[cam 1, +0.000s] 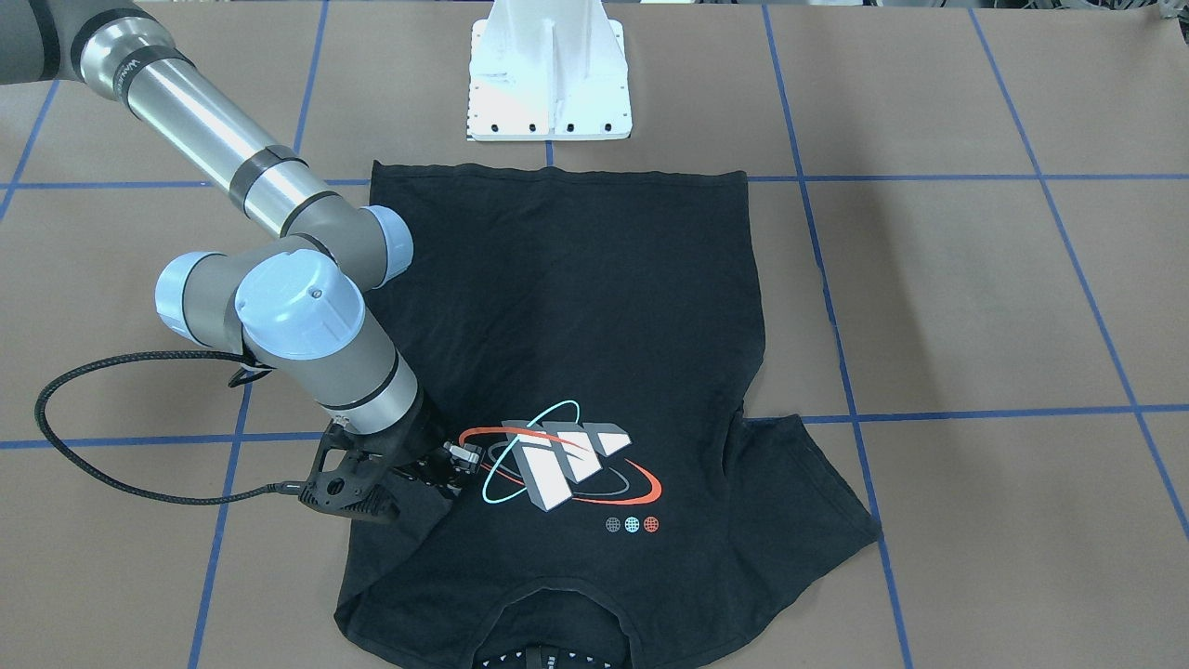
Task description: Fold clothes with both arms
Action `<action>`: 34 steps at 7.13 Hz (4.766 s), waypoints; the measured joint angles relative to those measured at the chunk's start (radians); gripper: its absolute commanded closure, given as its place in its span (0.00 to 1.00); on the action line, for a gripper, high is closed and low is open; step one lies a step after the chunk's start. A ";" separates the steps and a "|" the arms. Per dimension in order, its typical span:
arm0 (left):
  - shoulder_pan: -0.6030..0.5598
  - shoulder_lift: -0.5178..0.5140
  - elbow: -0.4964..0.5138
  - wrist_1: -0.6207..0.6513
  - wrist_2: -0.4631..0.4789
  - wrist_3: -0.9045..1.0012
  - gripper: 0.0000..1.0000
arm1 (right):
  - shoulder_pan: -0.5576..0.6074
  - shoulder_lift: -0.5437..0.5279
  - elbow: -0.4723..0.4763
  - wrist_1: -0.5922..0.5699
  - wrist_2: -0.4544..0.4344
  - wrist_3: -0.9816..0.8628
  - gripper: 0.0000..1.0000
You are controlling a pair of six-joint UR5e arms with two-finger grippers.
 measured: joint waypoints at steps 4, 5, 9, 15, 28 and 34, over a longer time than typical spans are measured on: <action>0.102 -0.115 0.031 -0.029 -0.101 -0.265 0.01 | -0.016 -0.040 0.072 -0.002 -0.018 0.007 0.00; 0.166 -0.174 0.035 -0.043 -0.107 -0.359 0.01 | -0.015 -0.101 0.147 -0.005 0.002 0.009 0.00; 0.424 -0.448 0.193 -0.101 0.026 -0.610 0.13 | 0.004 -0.409 0.477 -0.007 0.102 0.011 0.00; 0.564 -0.677 0.683 -0.429 0.277 -0.626 0.51 | 0.001 -0.481 0.538 -0.005 0.101 0.012 0.00; 0.547 -0.723 0.770 -0.478 0.282 -0.638 0.86 | -0.004 -0.476 0.532 -0.006 0.096 0.021 0.00; 0.528 -0.725 0.755 -0.478 0.230 -0.641 1.00 | -0.004 -0.466 0.535 -0.005 0.098 0.046 0.00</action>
